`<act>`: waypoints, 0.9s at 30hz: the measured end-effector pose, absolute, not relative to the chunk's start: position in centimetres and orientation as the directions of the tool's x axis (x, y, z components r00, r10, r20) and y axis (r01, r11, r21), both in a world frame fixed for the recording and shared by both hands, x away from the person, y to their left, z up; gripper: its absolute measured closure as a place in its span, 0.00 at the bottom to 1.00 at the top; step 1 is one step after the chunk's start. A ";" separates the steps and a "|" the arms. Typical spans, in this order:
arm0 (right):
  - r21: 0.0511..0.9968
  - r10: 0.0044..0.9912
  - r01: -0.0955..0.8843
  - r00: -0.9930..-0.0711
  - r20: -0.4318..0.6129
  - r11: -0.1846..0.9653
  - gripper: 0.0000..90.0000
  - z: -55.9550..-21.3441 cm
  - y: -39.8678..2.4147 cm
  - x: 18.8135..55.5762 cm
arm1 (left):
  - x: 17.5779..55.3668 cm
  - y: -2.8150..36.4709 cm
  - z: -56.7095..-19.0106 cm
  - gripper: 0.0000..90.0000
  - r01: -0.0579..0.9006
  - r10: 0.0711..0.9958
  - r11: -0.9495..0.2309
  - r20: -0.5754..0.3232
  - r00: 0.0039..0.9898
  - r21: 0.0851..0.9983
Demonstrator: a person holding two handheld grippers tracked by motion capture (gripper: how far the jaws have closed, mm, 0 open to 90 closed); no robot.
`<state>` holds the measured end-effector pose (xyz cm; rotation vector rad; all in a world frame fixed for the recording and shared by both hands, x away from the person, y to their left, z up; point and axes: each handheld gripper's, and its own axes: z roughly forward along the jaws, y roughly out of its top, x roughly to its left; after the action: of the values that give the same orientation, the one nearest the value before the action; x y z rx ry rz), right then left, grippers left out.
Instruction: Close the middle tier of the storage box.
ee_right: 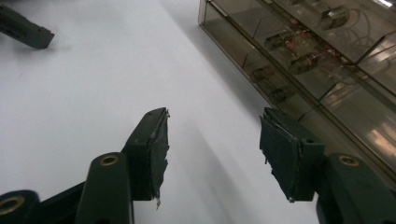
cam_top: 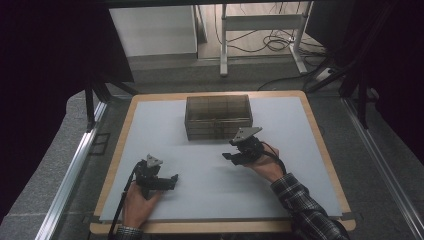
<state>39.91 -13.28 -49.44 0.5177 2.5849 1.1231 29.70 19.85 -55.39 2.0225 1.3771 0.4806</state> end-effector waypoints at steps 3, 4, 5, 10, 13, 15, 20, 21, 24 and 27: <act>0.739 0.424 0.214 -0.899 -0.106 0.639 0.43 -49.6 -13.4 39.7 | 29.7 19.9 -55.4 0.00 0.689 0.921 -0.249 -0.053 0.385 0.680; 0.738 0.425 0.216 -0.899 -0.105 0.639 0.42 -49.6 -13.5 39.7 | 29.7 19.9 -55.4 0.00 0.689 0.921 -0.249 -0.053 0.385 0.681; 0.738 0.425 0.216 -0.899 -0.105 0.639 0.42 -49.6 -13.5 39.7 | 29.7 19.9 -55.4 0.00 0.689 0.921 -0.249 -0.053 0.385 0.681; 0.735 0.421 0.218 -0.901 -0.101 0.642 0.39 -49.7 -13.7 39.4 | 29.7 19.9 -55.4 0.00 0.689 0.921 -0.249 -0.053 0.385 0.681; 0.734 0.415 0.216 -0.904 -0.099 0.644 0.36 -49.8 -13.9 39.3 | 29.7 19.9 -55.4 0.00 0.689 0.921 -0.249 -0.053 0.385 0.681; 0.734 0.413 0.217 -0.906 -0.094 0.643 0.34 -49.9 -14.1 39.1 | 29.7 19.9 -55.4 0.00 0.689 0.921 -0.249 -0.053 0.385 0.681; 0.738 0.399 0.212 -0.913 -0.085 0.641 0.28 -49.9 -14.3 38.8 | 29.7 19.9 -55.4 0.00 0.689 0.921 -0.249 -0.053 0.385 0.681; 0.738 0.399 0.213 -0.913 -0.082 0.641 0.27 -49.9 -14.3 38.7 | 29.7 19.9 -55.4 0.00 0.689 0.921 -0.249 -0.053 0.385 0.681; 0.738 0.403 0.215 -0.911 -0.084 0.639 0.24 -49.9 -14.6 38.5 | 29.7 19.9 -55.4 0.00 0.689 0.921 -0.249 -0.053 0.385 0.681; 0.743 0.411 0.229 -0.909 -0.067 0.629 0.20 -49.9 -14.9 38.4 | 29.7 19.9 -55.4 0.00 0.689 0.921 -0.249 -0.053 0.385 0.681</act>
<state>38.40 -14.89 -49.87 0.5237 2.6216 1.1479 29.70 19.86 -55.39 2.0227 1.3772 0.4800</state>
